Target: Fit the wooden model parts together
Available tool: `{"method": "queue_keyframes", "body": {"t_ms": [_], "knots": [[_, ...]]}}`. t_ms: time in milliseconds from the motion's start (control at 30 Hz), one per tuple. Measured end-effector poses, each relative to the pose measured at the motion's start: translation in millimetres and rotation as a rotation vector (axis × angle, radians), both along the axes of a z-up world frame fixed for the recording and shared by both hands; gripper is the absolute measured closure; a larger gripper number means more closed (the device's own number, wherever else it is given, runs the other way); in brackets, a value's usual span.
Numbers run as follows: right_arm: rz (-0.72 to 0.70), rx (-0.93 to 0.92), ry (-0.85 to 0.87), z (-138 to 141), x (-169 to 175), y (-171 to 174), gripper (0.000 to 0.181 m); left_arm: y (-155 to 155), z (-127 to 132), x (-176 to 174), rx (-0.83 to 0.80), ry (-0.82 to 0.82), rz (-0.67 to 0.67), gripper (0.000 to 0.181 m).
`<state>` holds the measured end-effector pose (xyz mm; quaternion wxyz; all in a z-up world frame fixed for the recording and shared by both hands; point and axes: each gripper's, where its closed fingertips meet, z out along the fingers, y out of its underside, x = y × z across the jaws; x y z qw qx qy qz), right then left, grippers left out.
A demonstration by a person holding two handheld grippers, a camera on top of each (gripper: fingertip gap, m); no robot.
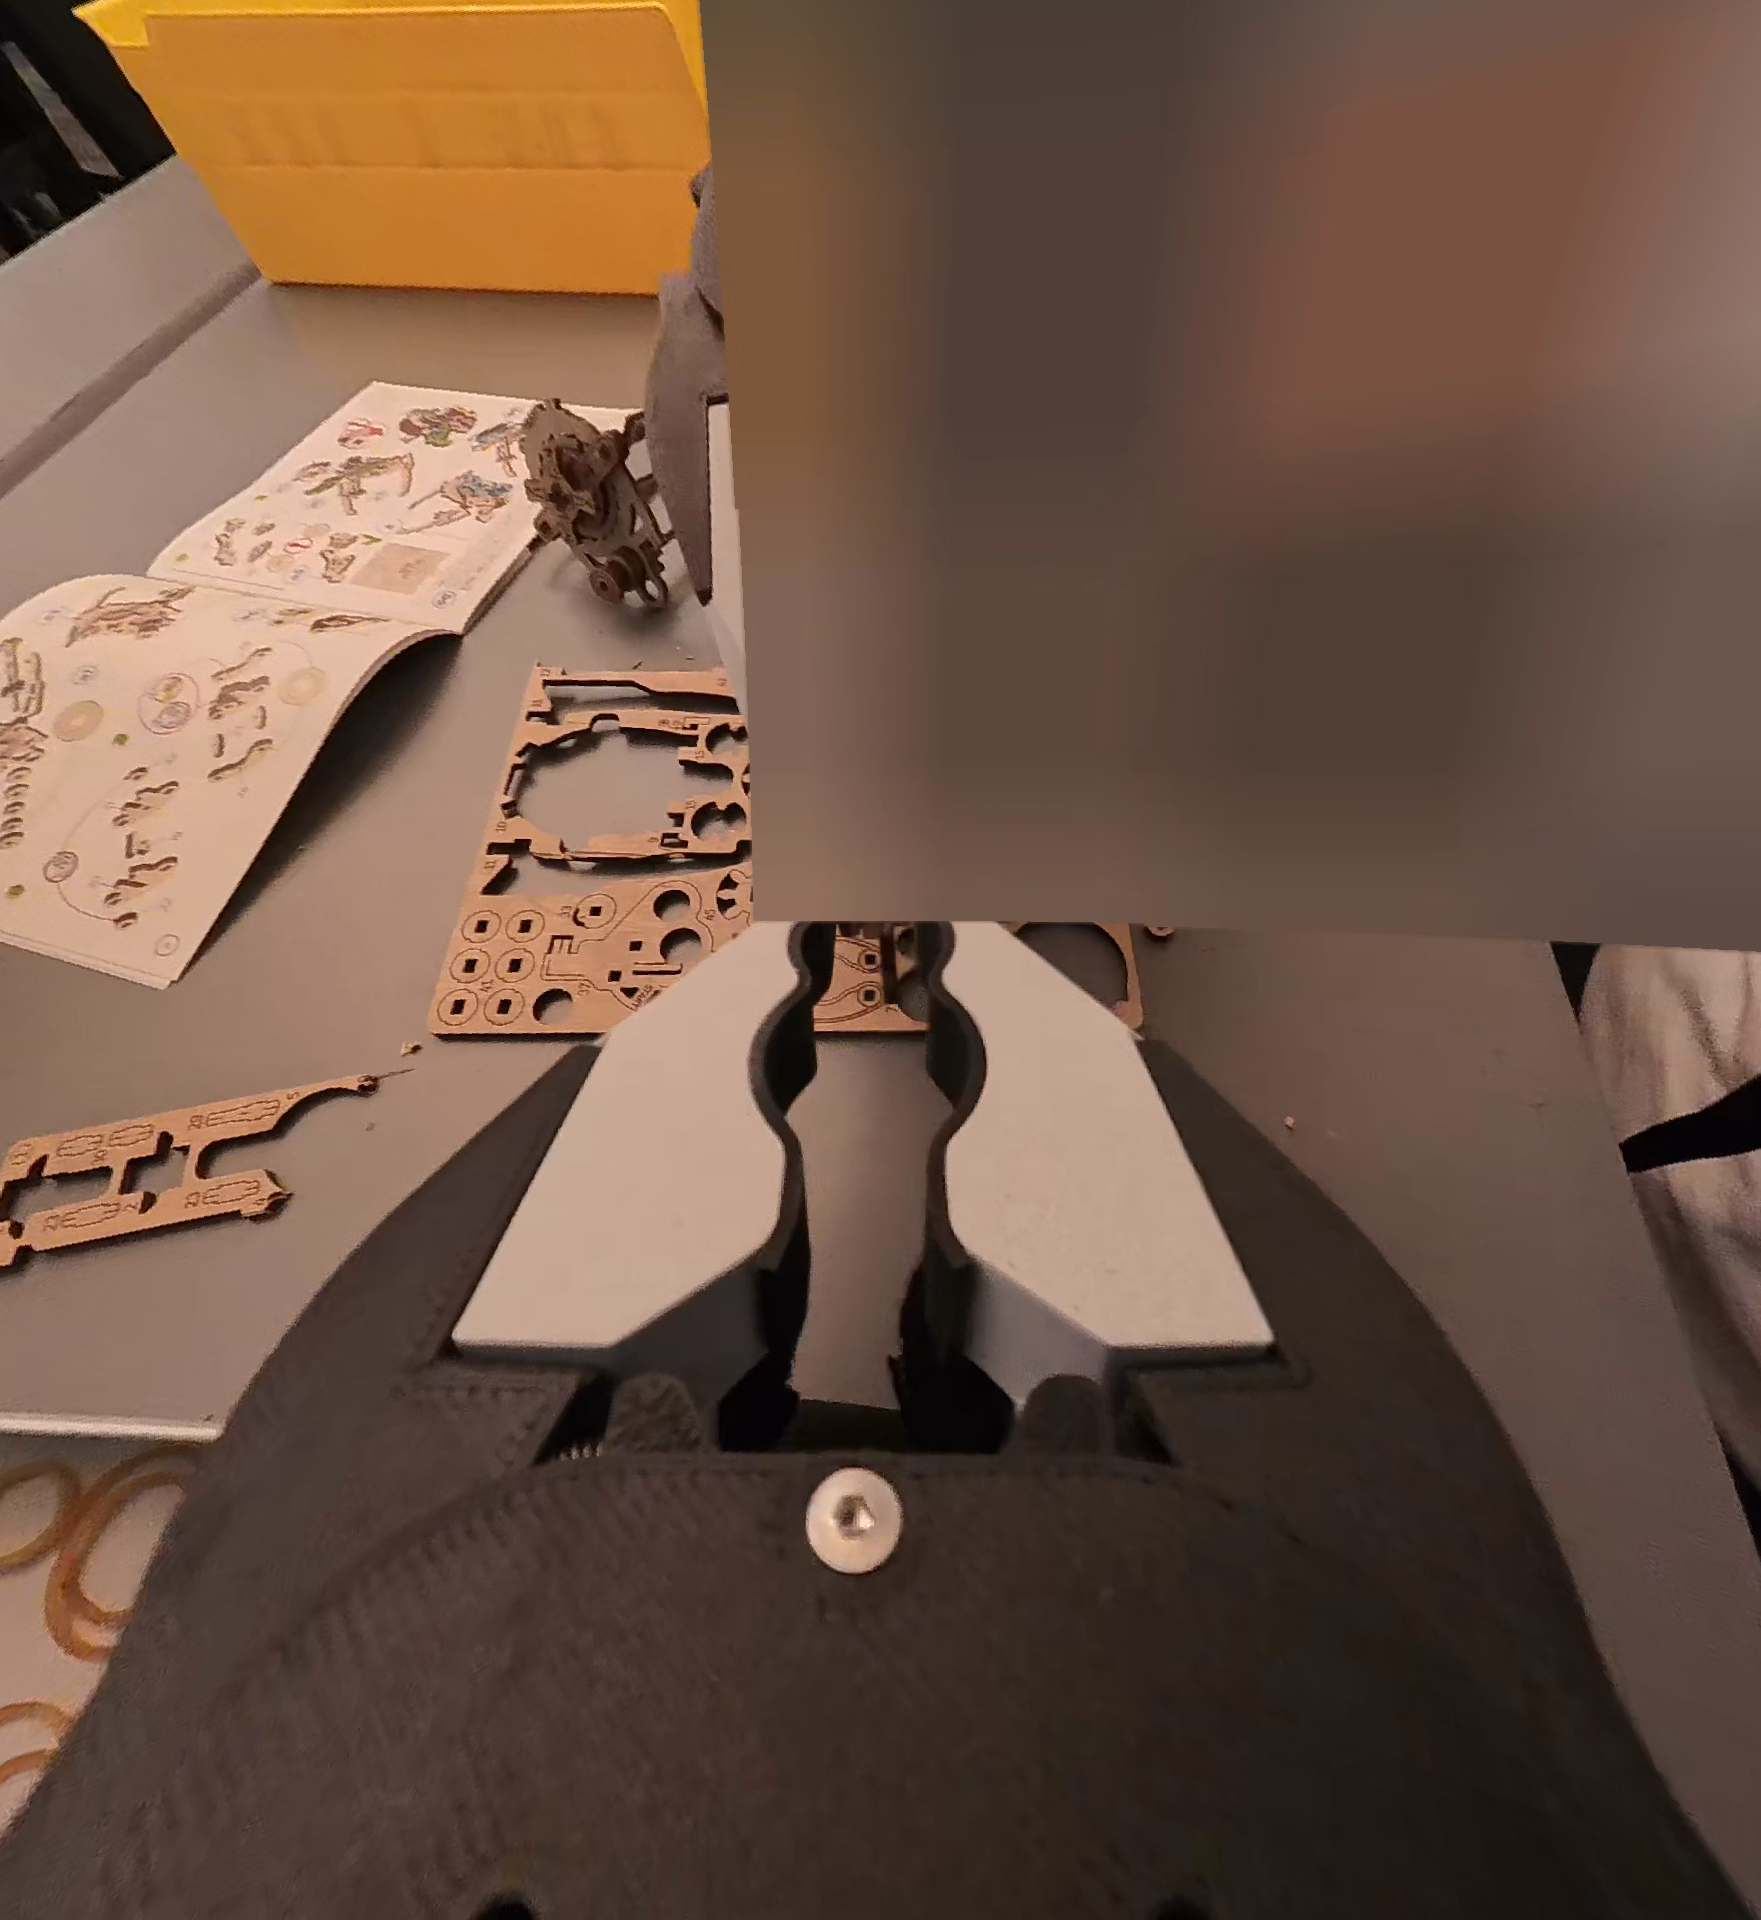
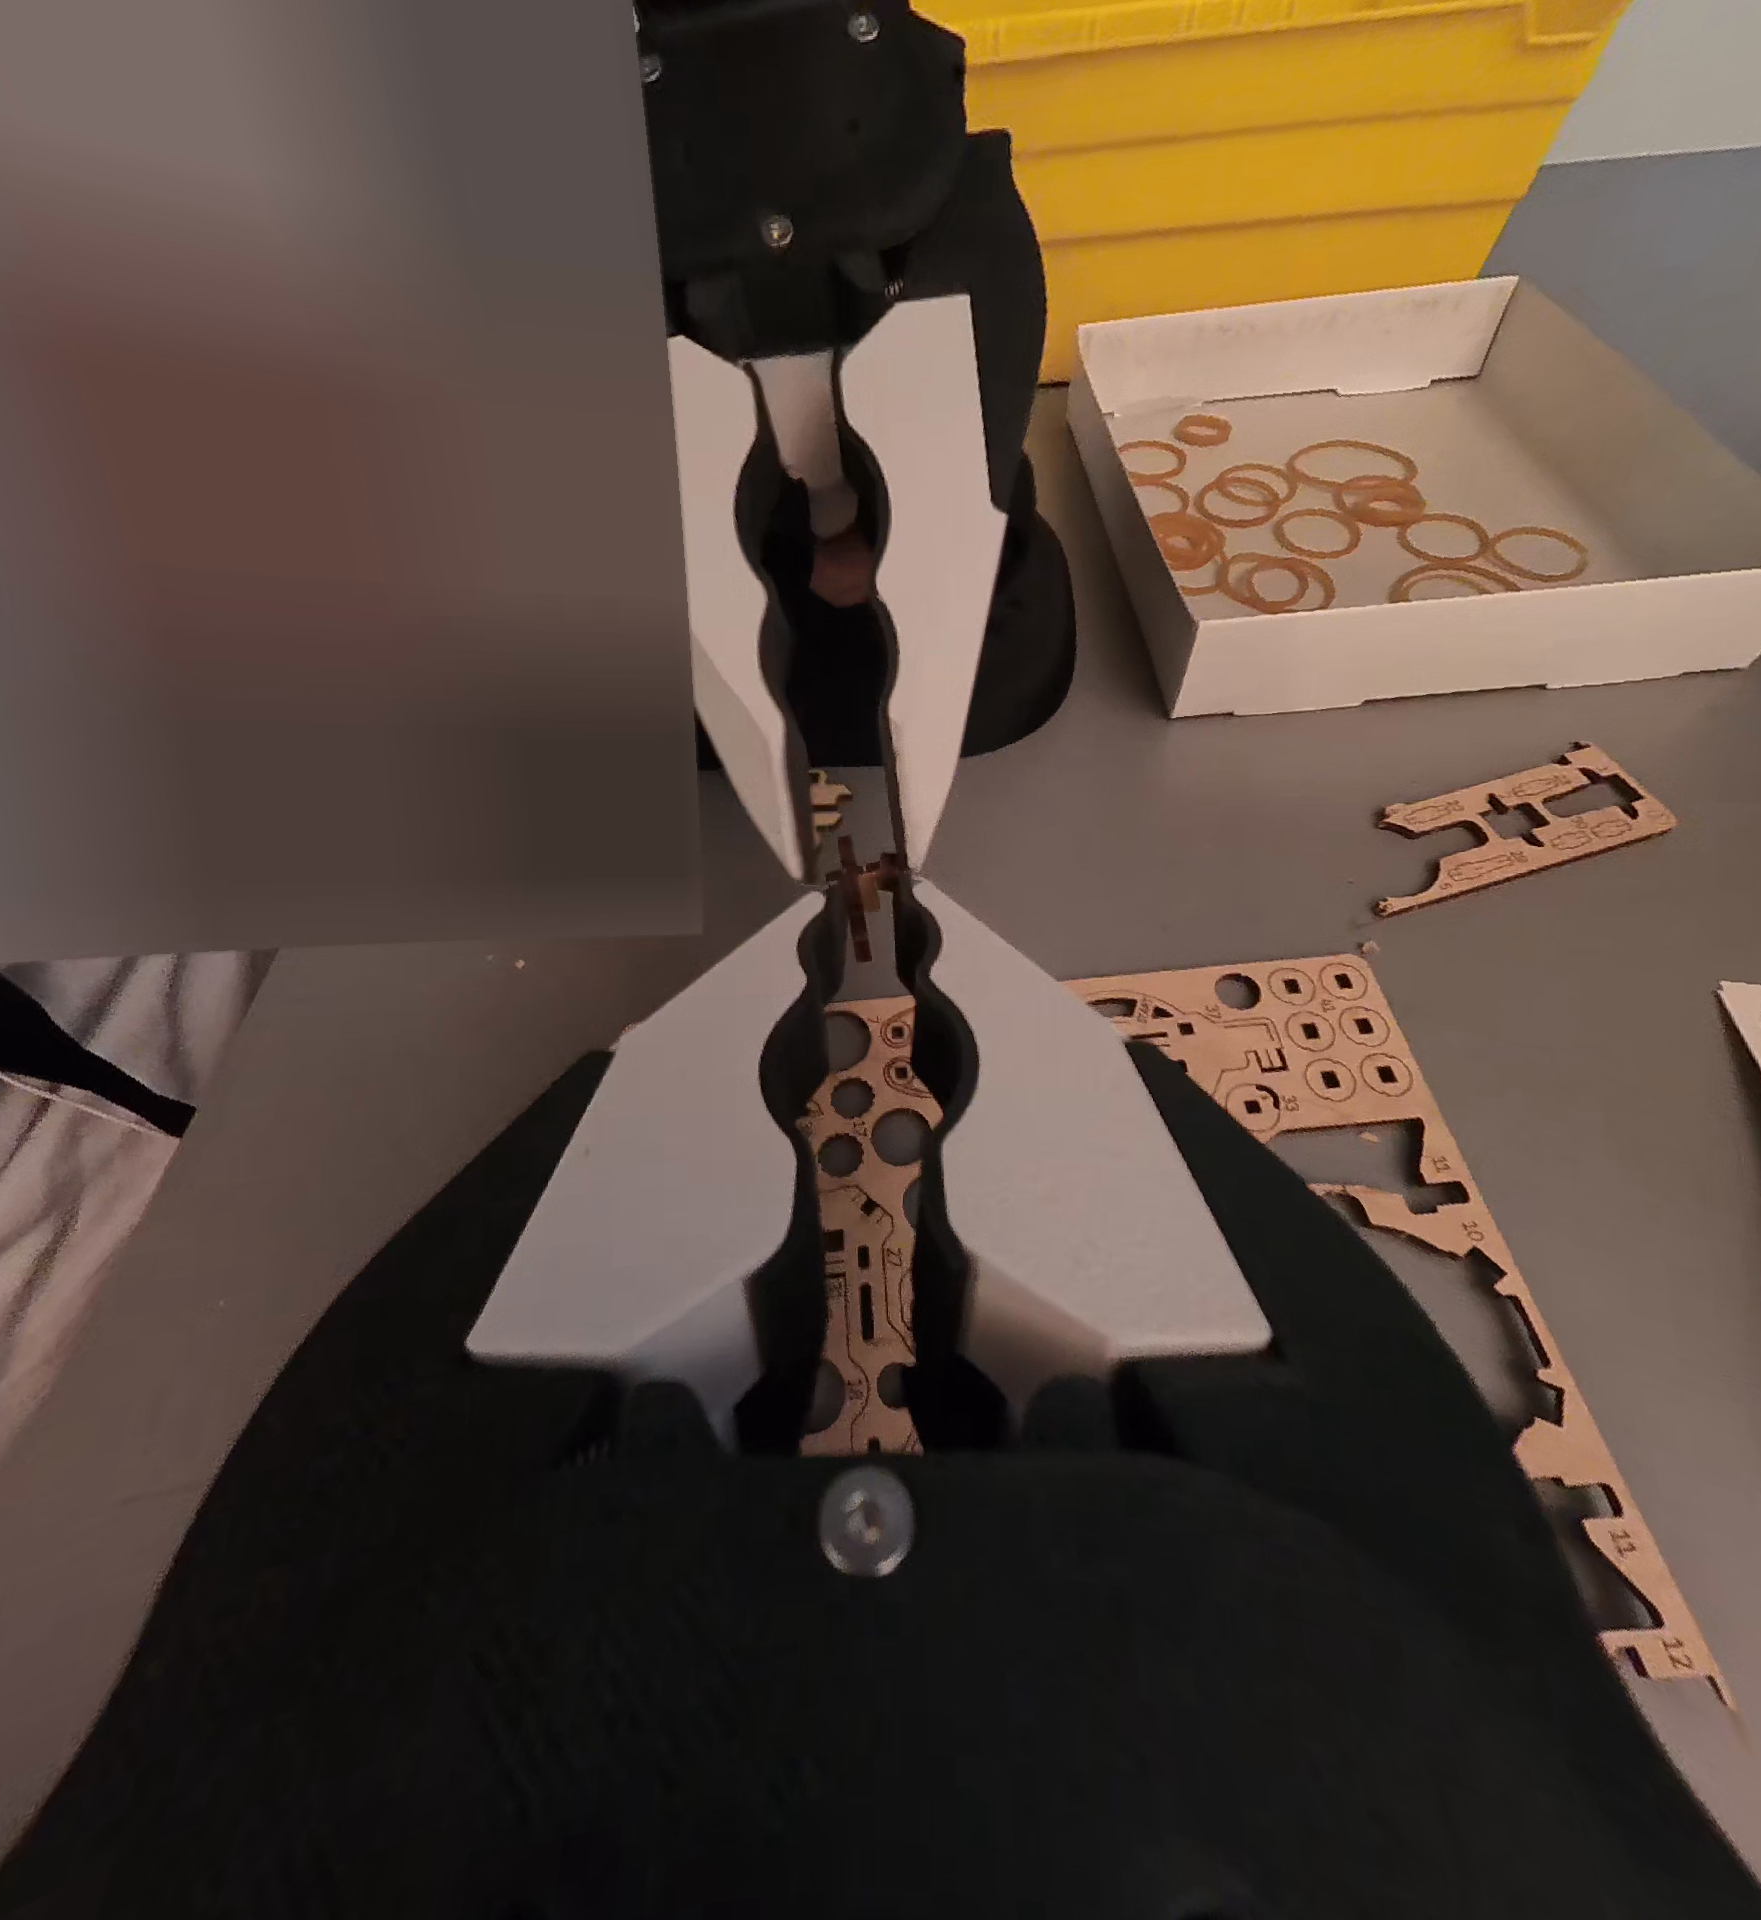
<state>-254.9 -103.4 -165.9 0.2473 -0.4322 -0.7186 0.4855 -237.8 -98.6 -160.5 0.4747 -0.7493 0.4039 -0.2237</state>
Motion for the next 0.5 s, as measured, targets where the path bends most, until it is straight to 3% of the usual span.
{"method": "queue_keyframes", "body": {"t_ms": [133,500], "knots": [[-0.021,0.048,-0.003,0,0,4,0.174,0,-3,0,-0.011,0.019,-0.001,0.161],[-0.04,0.174,-0.033,-6,0,3,0.174,4,-18,-2,0.07,0.194,0.033,0.168]]}}
